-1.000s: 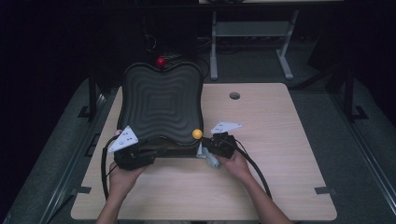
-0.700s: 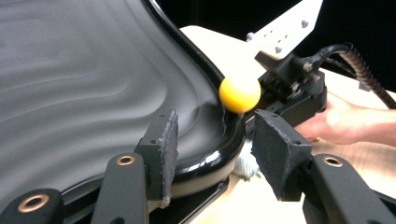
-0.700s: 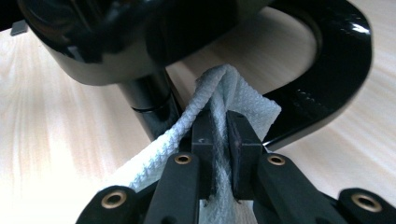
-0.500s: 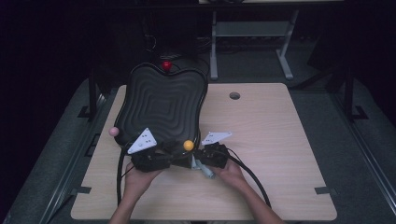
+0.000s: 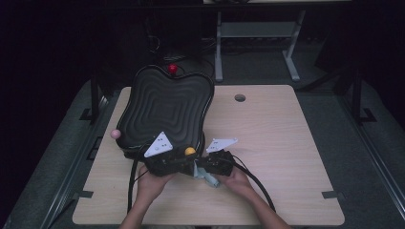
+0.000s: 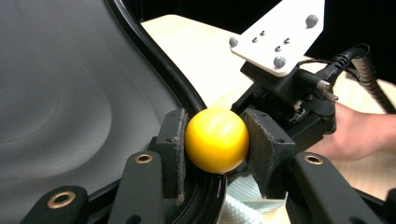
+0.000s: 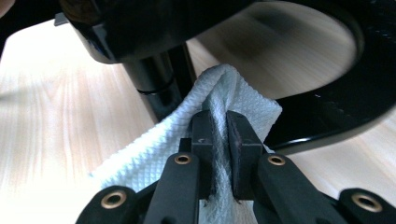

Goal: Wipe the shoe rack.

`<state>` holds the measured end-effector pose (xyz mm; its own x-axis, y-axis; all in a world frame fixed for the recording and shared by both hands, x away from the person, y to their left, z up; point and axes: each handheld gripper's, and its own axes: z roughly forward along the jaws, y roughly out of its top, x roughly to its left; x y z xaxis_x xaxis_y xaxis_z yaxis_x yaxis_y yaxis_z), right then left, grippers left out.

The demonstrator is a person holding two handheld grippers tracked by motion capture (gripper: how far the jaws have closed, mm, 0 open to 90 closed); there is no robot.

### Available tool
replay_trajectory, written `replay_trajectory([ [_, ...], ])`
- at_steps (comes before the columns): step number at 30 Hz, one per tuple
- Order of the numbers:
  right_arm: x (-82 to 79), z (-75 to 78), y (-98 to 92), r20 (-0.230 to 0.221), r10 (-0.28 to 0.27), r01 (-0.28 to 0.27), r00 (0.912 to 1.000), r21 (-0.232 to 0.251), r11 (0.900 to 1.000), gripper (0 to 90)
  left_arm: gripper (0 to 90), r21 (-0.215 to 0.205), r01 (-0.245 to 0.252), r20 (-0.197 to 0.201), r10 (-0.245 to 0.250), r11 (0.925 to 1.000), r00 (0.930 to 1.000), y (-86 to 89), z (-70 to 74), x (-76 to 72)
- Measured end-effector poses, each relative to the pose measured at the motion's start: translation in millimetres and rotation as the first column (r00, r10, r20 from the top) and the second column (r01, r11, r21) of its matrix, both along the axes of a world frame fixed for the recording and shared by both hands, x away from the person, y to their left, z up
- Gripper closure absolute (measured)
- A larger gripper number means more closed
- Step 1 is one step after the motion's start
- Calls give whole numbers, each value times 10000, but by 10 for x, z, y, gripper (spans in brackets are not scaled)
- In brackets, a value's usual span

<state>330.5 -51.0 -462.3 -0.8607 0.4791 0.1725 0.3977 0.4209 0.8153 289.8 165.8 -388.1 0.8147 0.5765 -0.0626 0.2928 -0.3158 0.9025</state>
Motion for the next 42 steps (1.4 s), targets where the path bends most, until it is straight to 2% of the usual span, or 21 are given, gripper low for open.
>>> replay_trajectory([
  [4, 16, 13, -91, 43, -186, 187, 9998, -129, 9997, 825, 606, 32, 224, -6, -224, 9997, 9997, -61, 4, -9],
  [11, 26, 39, -372, 93, -743, 745, 9972, -223, 9970, 824, 606, 71, 1066, 42, -1066, 9943, 9943, -314, -1, -61],
  [15, 10, 32, -595, 123, -1205, 1208, 9926, -309, 9922, 824, 606, 139, 1681, 27, -1682, 9857, 9858, -491, 4, -82],
  [19, 5, 23, -808, 213, -1672, 1679, 9857, -328, 9853, 824, 605, 157, 2314, -3, -2314, 9727, 9728, -650, 7, -109],
  [22, 17, 17, -909, 132, -2054, 2057, 9786, -318, 9781, 824, 605, 197, 2641, -25, -2641, 9643, 9645, -703, 11, -129],
  [24, 30, -1, -936, 141, -2206, 2210, 9753, -331, 9747, 823, 604, 216, 2693, -47, -2692, 9628, 9631, -700, 16, -136],
  [27, 15, -52, -863, 222, -2112, 2120, 9772, -450, 9762, 823, 603, 142, 2629, -88, -2628, 9647, 9648, -635, 14, -141],
  [29, -23, -64, -792, 203, -2040, 2047, 9788, -425, 9779, 823, 602, 46, 2480, -86, -2480, 9687, 9687, -547, 7, -150],
  [32, -75, -82, -665, 175, -1676, 1681, 9857, -315, 9853, 823, 601, 14, 2220, -115, -2220, 9750, 9750, -358, 5, -161],
  [35, -81, -66, -536, 297, -1347, 1359, 9904, -461, 9896, 824, 600, -53, 1856, -98, -1857, 9826, 9826, -177, 3, -169],
  [37, -53, -63, -501, 417, -1367, 1388, 9897, -545, 9888, 823, 600, -39, 1660, -65, -1660, 9861, 9861, -102, 3, -169],
  [40, 13, -50, -486, 633, -1951, 1996, 9787, -747, 9770, 823, 600, -47, 1333, 7, -1333, 9911, 9911, 10, 2, -162],
  [42, 38, -64, -466, 456, -2207, 2230, 9743, -529, 9734, 823, 599, -24, 1158, 32, -1158, 9933, 9933, 59, 2, -163],
])
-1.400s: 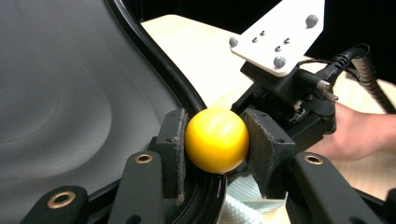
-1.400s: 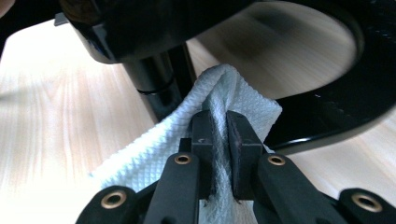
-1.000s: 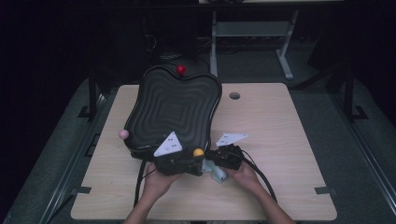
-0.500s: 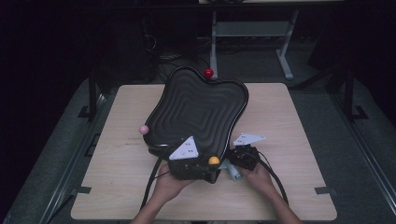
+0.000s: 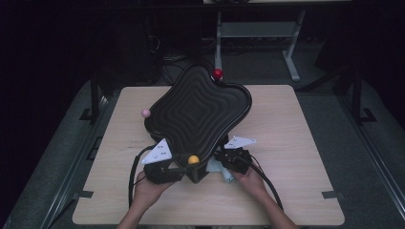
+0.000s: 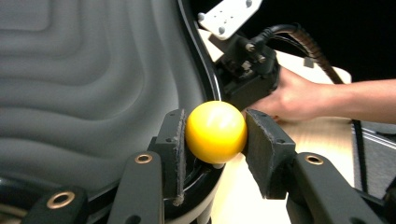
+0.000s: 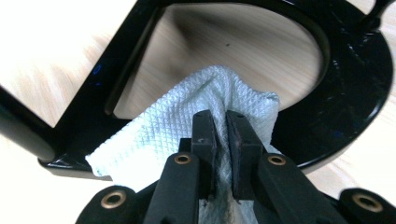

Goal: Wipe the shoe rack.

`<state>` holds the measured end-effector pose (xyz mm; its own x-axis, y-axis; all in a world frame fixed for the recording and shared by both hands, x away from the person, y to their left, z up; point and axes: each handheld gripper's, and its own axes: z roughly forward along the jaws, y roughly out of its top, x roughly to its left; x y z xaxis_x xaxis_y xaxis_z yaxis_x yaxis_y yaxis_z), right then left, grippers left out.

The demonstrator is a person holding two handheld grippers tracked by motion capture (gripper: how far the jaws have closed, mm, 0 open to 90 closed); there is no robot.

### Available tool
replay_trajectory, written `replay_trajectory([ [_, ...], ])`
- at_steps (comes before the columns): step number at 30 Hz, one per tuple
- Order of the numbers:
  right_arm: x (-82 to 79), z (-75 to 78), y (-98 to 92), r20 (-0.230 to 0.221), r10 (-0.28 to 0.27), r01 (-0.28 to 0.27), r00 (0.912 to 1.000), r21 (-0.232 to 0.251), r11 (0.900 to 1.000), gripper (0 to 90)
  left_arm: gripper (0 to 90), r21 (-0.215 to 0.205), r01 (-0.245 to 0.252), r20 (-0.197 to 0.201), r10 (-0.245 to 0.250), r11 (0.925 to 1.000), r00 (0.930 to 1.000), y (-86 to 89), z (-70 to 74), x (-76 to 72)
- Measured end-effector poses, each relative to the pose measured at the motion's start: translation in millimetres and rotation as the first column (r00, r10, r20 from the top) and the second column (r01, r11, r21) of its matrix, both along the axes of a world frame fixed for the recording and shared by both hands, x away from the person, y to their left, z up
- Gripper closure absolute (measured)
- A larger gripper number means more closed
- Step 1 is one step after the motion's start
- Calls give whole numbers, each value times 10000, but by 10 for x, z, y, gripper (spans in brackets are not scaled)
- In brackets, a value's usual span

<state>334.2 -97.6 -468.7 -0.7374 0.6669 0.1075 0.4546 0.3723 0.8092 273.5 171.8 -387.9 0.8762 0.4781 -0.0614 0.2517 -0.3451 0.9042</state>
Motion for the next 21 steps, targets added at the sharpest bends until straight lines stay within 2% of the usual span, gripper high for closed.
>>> replay_trajectory([
  [2, -42, -11, 91, 2, -17, 17, 10000, 70, 10000, 822, 599, -33, -224, 45, 224, 9997, 9997, 61, -6, 11],
  [4, -86, -19, 206, -110, 389, -385, 9992, 278, 9989, 821, 598, 15, -462, 73, 462, 9989, 9989, 126, -1, 30],
  [6, -143, -19, 342, 82, 892, -894, 9960, 171, 9959, 820, 598, -36, -700, 43, 700, 9975, 9975, 196, -2, 50],
  [7, -148, -8, 390, 226, 914, -914, 9956, -9, 9958, 819, 599, -85, -722, 9, 722, 9974, 9974, 210, -7, 55],
  [8, -128, -6, 387, 191, 858, -858, 9961, 12, 9963, 819, 598, -146, -776, 1, 776, 9969, 9970, 220, -12, 56],
  [10, -54, -9, 323, 181, 138, -138, 9997, 23, 9999, 820, 596, -110, -828, 44, 828, 9965, 9966, 215, -10, 50],
  [13, -25, -21, 290, -63, -271, 273, 9996, 342, 9990, 819, 587, -186, -892, 63, 893, 9958, 9960, 209, -4, 45],
  [14, -47, -27, 318, -37, -160, 161, 9999, 364, 9992, 818, 583, -248, -935, 97, 937, 9953, 9955, 212, 1, 43],
  [16, -97, -48, 403, -192, 382, -367, 9991, 739, 9966, 818, 579, -264, -927, 108, 931, 9953, 9956, 207, 12, 49],
  [17, -134, -51, 457, -113, 617, -607, 9980, 723, 9955, 818, 586, -288, -911, 91, 914, 9954, 9958, 204, 11, 52],
  [20, -140, -40, 463, -8, 705, -703, 9975, 575, 9959, 819, 595, -281, -930, 121, 933, 9953, 9956, 199, 10, 50],
  [21, -108, -36, 411, 33, 454, -455, 9990, 471, 9978, 819, 596, -283, -941, 111, 945, 9952, 9955, 199, 10, 48],
])
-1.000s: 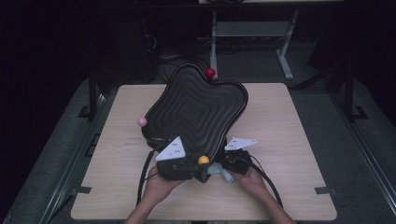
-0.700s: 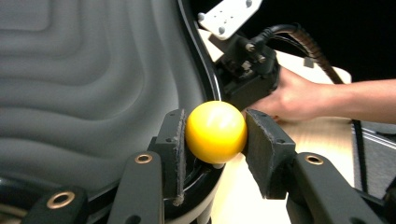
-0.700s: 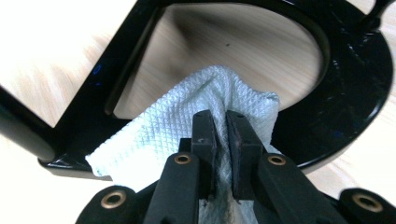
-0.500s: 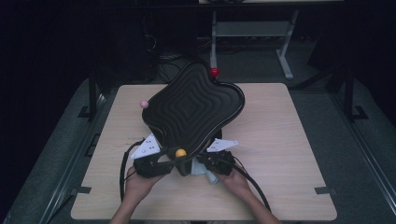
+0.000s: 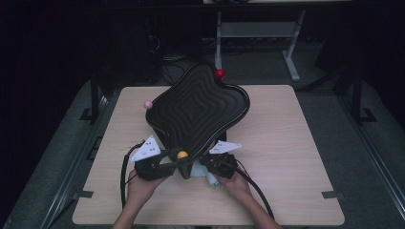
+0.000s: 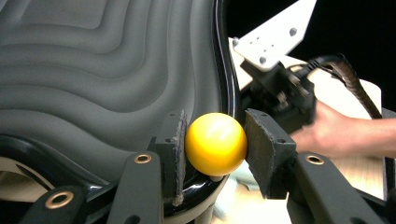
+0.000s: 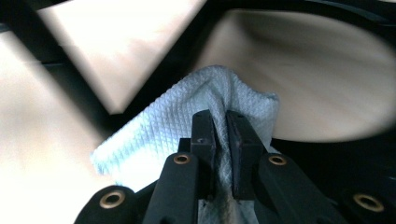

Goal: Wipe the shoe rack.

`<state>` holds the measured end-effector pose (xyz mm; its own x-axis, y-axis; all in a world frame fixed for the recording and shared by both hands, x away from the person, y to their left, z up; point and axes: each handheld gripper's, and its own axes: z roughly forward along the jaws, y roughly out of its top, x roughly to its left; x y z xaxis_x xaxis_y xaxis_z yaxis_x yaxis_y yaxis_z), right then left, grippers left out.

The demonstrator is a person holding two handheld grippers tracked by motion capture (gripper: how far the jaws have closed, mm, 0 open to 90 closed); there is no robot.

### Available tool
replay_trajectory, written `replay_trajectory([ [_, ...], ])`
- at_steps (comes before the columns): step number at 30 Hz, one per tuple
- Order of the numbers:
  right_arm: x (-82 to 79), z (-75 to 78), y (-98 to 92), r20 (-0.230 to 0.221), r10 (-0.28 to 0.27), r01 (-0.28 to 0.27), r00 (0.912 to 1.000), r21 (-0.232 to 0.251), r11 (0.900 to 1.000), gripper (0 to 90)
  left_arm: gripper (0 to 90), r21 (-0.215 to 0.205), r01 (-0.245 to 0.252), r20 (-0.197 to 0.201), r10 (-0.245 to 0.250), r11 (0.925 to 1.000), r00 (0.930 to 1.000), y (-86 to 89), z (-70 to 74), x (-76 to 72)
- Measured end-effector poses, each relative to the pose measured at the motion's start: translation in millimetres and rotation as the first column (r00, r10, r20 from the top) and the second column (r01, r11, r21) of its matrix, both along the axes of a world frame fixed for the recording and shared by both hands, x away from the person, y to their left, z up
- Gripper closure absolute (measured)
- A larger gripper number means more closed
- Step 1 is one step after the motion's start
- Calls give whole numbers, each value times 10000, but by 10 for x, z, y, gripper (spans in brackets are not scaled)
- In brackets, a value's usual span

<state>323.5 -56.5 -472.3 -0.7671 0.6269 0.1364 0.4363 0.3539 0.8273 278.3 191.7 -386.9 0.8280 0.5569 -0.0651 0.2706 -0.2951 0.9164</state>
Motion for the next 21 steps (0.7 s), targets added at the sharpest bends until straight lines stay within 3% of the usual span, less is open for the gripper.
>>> replay_trajectory([
  [2, 54, 2, -85, -90, -526, 526, 9986, 9, 9986, 820, 596, 22, -28, 20, 28, 10000, 10000, -3, 1, -3],
  [4, 42, 0, -75, -107, -588, 589, 9982, 28, 9983, 820, 593, -12, -43, 3, 43, 10000, 10000, -5, -1, -1],
  [7, -44, -16, 73, -148, 93, -89, 9998, 244, 9997, 820, 595, -2, -32, 1, 32, 10000, 10000, -4, -1, -1],
  [8, -78, -20, 134, 24, 393, -393, 9992, 206, 9990, 820, 597, -5, -34, -7, 34, 10000, 10000, -3, -1, -2],
  [11, -81, -15, 136, 114, 479, -480, 9988, 121, 9988, 821, 599, 7, -62, 8, 62, 10000, 10000, -2, -4, -9],
  [14, 7, -7, -31, -30, -362, 362, 9993, 63, 9993, 821, 600, -3, -84, 13, 84, 10000, 10000, -3, -5, -11],
  [16, 30, -7, -78, -127, -548, 549, 9984, 108, 9984, 821, 599, 1, -100, 14, 100, 10000, 9999, -6, -4, -11],
  [21, -112, -21, 126, -5, 387, -387, 9992, 198, 9991, 819, 599, -12, -101, -1, 101, 9999, 9999, -3, -5, -12],
])
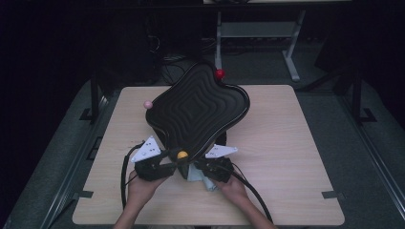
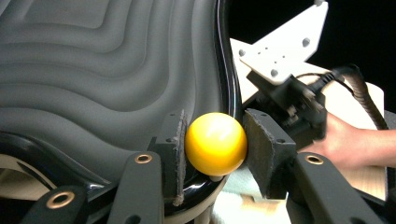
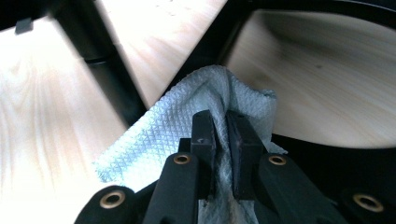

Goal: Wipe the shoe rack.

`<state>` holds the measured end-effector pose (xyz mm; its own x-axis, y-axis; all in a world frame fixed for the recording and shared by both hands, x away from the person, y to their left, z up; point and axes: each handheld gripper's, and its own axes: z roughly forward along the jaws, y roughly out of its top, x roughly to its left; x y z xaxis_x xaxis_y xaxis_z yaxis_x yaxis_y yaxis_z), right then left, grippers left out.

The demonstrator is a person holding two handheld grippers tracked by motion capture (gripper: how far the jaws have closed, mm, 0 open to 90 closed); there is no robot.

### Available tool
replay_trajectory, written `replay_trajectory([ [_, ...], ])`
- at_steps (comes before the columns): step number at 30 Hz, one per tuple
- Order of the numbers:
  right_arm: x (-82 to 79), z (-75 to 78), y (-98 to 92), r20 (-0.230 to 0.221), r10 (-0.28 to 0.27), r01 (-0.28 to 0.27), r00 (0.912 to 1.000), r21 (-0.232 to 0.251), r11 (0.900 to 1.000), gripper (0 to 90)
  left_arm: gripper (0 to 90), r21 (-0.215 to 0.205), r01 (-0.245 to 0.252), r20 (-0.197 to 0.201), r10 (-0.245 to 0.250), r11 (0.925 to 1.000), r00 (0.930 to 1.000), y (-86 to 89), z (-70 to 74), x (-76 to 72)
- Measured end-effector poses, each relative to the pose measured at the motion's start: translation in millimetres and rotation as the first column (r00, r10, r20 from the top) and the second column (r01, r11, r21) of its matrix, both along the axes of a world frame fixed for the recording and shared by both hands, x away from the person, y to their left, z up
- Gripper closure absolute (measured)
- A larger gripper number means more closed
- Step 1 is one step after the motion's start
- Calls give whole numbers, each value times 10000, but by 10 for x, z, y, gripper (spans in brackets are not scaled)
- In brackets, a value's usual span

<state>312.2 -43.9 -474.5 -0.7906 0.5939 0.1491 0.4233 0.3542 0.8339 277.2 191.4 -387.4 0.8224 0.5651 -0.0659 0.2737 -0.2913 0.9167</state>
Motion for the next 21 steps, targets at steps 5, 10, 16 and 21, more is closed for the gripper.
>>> replay_trajectory([
  [5, 100, 18, -147, 88, -555, 557, 9984, -222, 9982, 819, 600, -29, -5, 4, 5, 10000, 10000, 5, -4, -4],
  [10, 98, 11, -188, 20, -663, 664, 9978, -151, 9977, 820, 600, 25, -91, 2, 91, 10000, 10000, 28, 4, 2],
  [16, 147, 22, -236, 140, -857, 862, 9962, -337, 9957, 819, 601, 6, -125, -23, 125, 9999, 9999, 60, 3, 10],
  [21, 164, 10, -314, 54, -1194, 1195, 9928, -205, 9926, 819, 601, 33, -156, -21, 156, 9999, 9999, 68, 6, 10],
])
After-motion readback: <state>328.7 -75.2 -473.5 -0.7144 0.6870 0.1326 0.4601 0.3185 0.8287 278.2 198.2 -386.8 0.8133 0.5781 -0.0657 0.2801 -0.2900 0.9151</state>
